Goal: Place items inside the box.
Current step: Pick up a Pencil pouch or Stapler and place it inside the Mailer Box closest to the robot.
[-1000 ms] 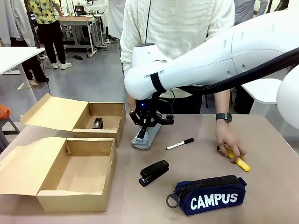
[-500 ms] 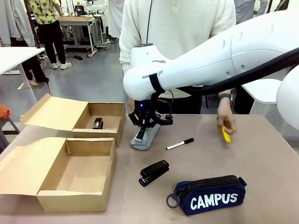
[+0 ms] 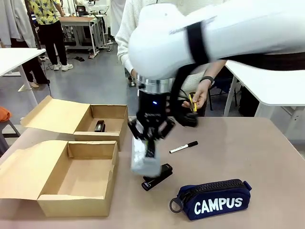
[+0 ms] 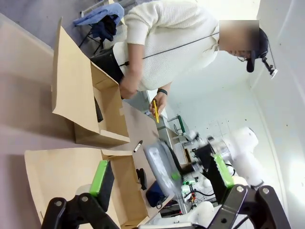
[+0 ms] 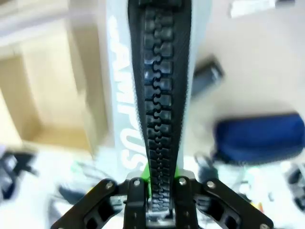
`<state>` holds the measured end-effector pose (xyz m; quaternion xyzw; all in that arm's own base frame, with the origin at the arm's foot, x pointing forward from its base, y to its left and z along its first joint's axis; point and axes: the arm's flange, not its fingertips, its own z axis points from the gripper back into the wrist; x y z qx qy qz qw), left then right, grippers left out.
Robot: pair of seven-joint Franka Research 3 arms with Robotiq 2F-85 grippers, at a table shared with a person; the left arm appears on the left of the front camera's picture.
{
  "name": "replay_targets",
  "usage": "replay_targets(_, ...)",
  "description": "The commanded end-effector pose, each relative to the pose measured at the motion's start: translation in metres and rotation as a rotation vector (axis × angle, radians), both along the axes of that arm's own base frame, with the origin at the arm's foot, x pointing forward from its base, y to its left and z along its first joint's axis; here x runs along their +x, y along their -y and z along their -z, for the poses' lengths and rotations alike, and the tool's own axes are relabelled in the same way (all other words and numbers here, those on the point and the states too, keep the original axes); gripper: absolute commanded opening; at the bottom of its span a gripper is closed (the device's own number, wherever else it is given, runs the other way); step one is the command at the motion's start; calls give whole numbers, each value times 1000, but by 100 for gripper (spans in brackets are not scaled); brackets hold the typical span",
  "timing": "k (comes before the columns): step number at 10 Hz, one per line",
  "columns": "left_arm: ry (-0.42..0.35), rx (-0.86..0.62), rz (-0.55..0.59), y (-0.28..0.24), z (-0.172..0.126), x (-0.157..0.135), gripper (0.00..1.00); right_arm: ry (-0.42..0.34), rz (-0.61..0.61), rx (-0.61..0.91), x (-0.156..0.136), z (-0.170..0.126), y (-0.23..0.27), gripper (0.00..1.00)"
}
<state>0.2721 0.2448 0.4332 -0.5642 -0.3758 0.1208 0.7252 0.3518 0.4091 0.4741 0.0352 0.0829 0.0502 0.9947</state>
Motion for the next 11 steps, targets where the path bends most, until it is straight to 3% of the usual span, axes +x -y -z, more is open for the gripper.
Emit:
replay_targets(1,31,-7,-4,1,0,0,100,-37,-200,64,-66,-14,73,0)
replay_targets(2,31,-7,-4,1,0,0,100,-3,-96,175,-76,-22,112,0)
replay_targets(3,31,-7,-4,1,0,0,100,18,50,242,-67,-20,138,0)
replay_targets(4,31,-7,-4,1,0,0,100,94,87,317,-55,-14,132,0)
replay_targets(5,31,-7,-4,1,0,0,100,-10,-67,128,-81,-24,98,0)
replay_targets(6,31,-7,-4,1,0,0,100,-10,-67,128,-81,-24,98,0)
replay_targets(7,31,-7,-4,1,0,0,100,27,26,206,-73,-26,136,10)
replay_targets(9,31,-7,-4,1,0,0,100,33,53,256,-50,-28,154,10)
replay_targets(11,31,-7,-4,1,0,0,100,5,119,406,-45,-37,187,10)
